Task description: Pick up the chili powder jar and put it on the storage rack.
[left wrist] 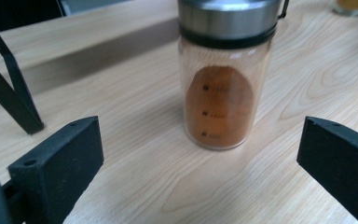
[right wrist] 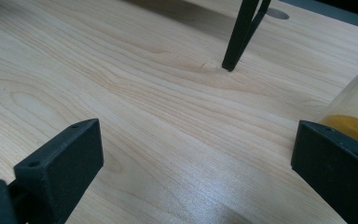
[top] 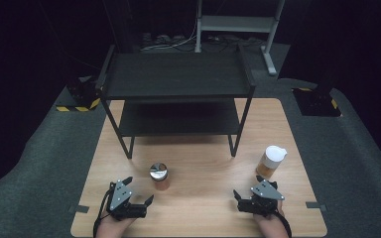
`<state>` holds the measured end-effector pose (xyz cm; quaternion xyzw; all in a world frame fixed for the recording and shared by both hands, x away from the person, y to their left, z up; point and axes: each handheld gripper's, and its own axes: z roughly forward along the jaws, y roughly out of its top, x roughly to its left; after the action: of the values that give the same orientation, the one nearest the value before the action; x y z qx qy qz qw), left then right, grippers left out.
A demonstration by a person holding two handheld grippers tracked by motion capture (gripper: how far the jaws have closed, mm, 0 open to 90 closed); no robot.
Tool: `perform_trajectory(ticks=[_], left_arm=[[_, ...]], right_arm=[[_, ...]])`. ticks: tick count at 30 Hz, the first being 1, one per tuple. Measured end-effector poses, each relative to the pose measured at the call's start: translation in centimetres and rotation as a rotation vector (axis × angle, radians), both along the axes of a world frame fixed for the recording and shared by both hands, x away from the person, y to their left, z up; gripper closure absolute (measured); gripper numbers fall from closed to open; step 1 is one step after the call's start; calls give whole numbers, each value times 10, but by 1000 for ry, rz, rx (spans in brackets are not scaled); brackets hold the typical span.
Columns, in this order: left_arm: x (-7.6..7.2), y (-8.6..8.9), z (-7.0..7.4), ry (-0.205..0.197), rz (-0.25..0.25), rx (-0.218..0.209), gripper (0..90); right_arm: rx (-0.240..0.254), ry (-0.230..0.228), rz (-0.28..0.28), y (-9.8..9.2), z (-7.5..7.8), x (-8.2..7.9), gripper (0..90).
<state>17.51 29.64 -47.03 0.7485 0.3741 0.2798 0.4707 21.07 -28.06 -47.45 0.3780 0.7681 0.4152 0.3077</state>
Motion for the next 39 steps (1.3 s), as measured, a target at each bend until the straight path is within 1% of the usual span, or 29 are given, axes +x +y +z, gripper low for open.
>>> perform_trajectory(ticks=[10, 13, 19, 24, 29, 30, 33, 37, 39], left_arm=[[-2, -4, 4, -34, -15, -16, 4], [-2, -7, 5, -44, -22, -25, 4], [-1, -10, 8, -49, -28, -45, 4], [-1, -13, 9, -54, -33, -50, 4], [-4, -17, 12, -62, -35, -47, 4], [-4, -18, 12, -65, -32, -53, 4], [-3, -22, 14, -73, -32, -45, 4], [1, -24, 15, -69, -32, -47, 3], [3, -27, 18, -71, -39, -29, 4]], right_arm=[[9, 2, 2, -2, 0, 0, 13], [8, -4, 1, -2, -1, -1, 13], [8, -8, 1, -2, -1, -1, 13], [5, -13, 4, -2, -2, -2, 13], [16, -5, 5, -3, -1, -1, 12], [16, -7, 5, -4, -1, -1, 12], [13, -6, 7, -3, -1, -1, 12], [16, -7, 8, -4, -1, -1, 12], [17, -6, 9, -4, -1, -1, 12]])
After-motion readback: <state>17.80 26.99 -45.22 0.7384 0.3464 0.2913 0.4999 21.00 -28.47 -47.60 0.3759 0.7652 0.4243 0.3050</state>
